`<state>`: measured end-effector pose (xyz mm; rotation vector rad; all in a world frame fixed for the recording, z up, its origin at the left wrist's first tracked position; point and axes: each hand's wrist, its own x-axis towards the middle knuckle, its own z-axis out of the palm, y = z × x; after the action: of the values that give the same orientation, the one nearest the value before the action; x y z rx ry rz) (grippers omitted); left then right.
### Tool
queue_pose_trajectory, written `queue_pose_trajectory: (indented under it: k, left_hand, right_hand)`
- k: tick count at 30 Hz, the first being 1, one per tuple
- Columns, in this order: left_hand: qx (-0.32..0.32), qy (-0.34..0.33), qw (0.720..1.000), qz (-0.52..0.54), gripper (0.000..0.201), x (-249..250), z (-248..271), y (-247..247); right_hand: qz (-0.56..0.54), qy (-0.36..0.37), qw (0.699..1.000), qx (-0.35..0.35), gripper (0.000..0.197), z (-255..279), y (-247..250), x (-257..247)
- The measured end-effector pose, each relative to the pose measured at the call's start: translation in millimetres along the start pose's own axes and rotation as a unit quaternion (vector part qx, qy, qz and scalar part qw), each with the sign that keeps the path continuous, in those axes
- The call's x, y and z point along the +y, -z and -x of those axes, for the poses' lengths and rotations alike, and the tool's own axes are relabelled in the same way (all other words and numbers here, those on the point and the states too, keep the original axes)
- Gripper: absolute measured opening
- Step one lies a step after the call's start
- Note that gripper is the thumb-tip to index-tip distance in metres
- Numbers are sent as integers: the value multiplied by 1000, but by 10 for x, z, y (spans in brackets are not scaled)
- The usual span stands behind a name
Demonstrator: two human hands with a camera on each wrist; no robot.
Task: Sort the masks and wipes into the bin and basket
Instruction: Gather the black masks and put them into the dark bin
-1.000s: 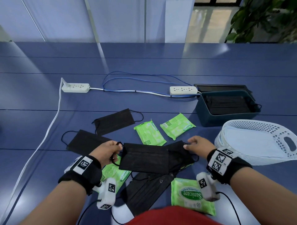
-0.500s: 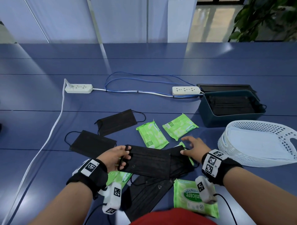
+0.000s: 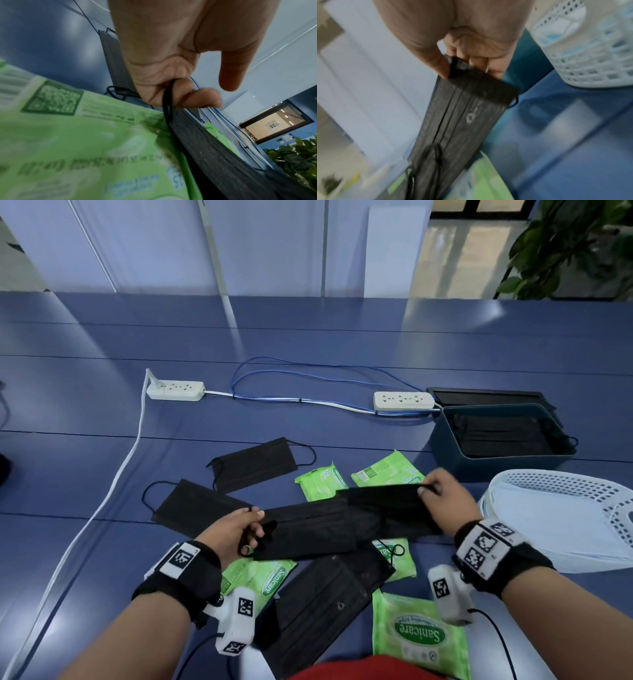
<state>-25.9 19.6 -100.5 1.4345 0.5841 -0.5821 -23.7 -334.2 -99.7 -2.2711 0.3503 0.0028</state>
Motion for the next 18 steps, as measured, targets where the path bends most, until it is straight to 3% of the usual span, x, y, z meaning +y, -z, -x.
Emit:
queue_pose_trajectory:
  k: [3, 7, 11, 15, 18]
  left_hand:
    - [1, -4, 1000, 1, 6, 13, -10, 32]
    - [-23, -12, 999, 41, 15, 102, 6, -18]
    - [-71, -6, 997, 39, 41, 186, 48, -116]
    - [-121, -27, 989, 76, 68, 275, 122, -190]
    - [-167, -57, 975, 135, 74, 297, 160, -220]
  right_hand:
    - [-98, 29, 990, 94, 26, -67, 249, -184]
    - [-205, 98, 966, 120, 31, 5, 488, -608]
    - [-311, 118, 943, 22, 19, 119, 535, -911]
    - [-395, 48, 915, -72, 27, 164, 315, -1006]
    - [-364, -11, 924, -117, 25, 199, 73, -967]
